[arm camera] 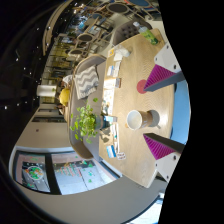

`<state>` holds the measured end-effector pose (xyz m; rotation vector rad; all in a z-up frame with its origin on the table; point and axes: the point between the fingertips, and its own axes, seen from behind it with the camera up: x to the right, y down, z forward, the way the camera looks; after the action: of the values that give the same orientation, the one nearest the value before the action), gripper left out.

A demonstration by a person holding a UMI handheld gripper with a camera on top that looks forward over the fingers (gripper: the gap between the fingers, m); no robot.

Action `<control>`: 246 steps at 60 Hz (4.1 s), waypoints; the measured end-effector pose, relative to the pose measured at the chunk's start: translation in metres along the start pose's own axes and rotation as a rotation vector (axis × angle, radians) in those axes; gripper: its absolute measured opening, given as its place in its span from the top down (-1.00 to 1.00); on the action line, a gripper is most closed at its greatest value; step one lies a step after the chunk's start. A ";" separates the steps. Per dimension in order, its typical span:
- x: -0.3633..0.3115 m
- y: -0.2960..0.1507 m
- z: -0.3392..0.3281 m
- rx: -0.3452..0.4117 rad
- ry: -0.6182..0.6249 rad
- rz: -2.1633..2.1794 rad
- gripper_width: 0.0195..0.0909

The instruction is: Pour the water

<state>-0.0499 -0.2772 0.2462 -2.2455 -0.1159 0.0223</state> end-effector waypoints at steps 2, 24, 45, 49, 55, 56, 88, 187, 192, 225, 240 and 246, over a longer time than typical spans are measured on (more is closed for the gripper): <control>0.006 0.001 0.000 -0.001 0.007 0.004 -0.85; 0.179 0.087 0.010 -0.017 0.069 0.047 -0.84; 0.386 0.154 0.046 0.019 0.147 0.101 -0.84; 0.411 0.152 0.064 0.037 0.142 0.116 -0.85; 0.441 0.145 0.095 0.060 0.139 0.127 -0.85; 0.445 0.144 0.100 0.062 0.140 0.129 -0.85; 0.472 0.124 0.169 0.143 0.141 0.119 0.37; 0.113 -0.073 0.182 0.030 0.562 -1.469 0.40; 0.117 -0.078 0.168 0.067 0.492 -1.215 0.39; 0.152 -0.024 0.223 0.142 -0.017 -0.047 0.39; 0.154 0.014 0.271 0.130 -0.053 0.007 0.39; 0.155 0.020 0.275 0.158 -0.053 0.039 0.30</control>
<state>0.0906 -0.0617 0.0624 -2.0899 -0.0956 0.1090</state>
